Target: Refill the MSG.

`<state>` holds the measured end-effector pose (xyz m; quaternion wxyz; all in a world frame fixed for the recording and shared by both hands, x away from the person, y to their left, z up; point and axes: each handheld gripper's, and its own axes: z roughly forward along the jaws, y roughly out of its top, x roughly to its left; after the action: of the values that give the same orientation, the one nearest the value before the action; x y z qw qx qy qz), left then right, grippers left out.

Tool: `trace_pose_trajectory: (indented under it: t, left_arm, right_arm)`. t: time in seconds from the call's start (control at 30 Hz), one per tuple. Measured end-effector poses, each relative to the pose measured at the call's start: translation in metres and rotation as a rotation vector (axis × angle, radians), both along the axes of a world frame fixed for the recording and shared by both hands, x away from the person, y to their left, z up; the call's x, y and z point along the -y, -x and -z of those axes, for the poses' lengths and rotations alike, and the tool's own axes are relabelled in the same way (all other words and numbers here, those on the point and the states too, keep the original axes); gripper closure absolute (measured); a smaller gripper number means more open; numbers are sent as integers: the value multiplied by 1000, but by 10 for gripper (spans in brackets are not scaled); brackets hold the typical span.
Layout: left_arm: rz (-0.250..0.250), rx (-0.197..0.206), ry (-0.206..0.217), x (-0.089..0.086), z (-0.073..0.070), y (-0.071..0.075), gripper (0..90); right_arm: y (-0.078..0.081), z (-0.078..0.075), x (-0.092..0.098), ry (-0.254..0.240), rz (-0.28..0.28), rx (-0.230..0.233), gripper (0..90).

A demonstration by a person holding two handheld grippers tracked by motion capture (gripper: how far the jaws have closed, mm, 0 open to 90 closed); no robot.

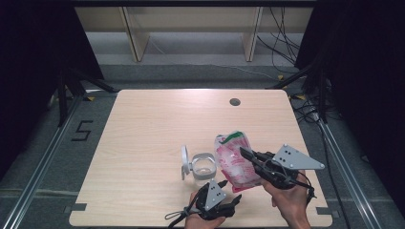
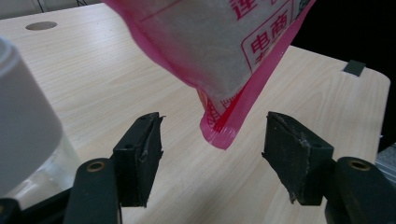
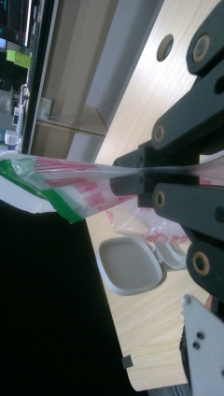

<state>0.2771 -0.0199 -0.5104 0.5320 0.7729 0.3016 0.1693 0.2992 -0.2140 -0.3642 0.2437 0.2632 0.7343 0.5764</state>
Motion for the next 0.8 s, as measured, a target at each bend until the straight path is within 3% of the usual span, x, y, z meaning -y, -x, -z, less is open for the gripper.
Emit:
trace_pose_trajectory:
  t: [0.03, 0.07, 0.1, 0.17, 0.23, 0.27, 0.33, 0.4, 0.47, 0.53, 0.6, 0.67, 0.77, 0.8]
  left_arm:
    - [-7, 1, -17, 1, -1, 1, 372]
    - [-7, 11, 3, 4, 0, 0, 378]
    - [-14, 14, -17, 5, -1, 0, 387]
    - [-18, 29, -7, 8, -1, -2, 444]
    - [-4, 38, -4, 9, -1, -2, 542]
    - [-2, 39, 10, 9, -1, -2, 580]
    - [-22, 55, 5, 10, 0, -1, 629]
    - [-29, 69, 29, 9, 3, -1, 707]
    - [-31, 80, 33, 9, 4, -1, 719]
    - [-46, 95, 39, 10, 4, -1, 724]
    - [-53, 96, 25, 8, 3, 1, 727]
    - [-55, 101, 45, 8, 3, 0, 729]
    - [-60, 98, 47, 8, 4, 0, 731]
    - [-52, 95, 54, 8, 4, -1, 731]
  right_arm:
    - [0, -1, 0, 6, 8, 13, 900]
    - [0, -1, -1, 5, 9, 4, 900]
    - [0, -1, -1, -7, 5, 17, 900]
    - [3, -1, -4, -22, -3, -27, 900]
    - [1, -2, -5, -14, -5, 4, 900]
    - [2, -2, -6, -19, -13, -13, 900]
    - [0, -1, -9, -13, -20, 6, 900]
    - [0, -2, -10, 16, -10, 18, 900]
    - [0, -2, -14, 13, -6, 3, 900]
    - [0, -3, -16, 22, 4, 17, 900]
    - [0, -4, -18, 20, 4, 11, 900]
    - [-2, -6, -18, 32, -8, 24, 900]
    - [-5, -6, -21, 18, -5, 0, 900]
    - [-8, -5, -22, 12, -18, 14, 900]
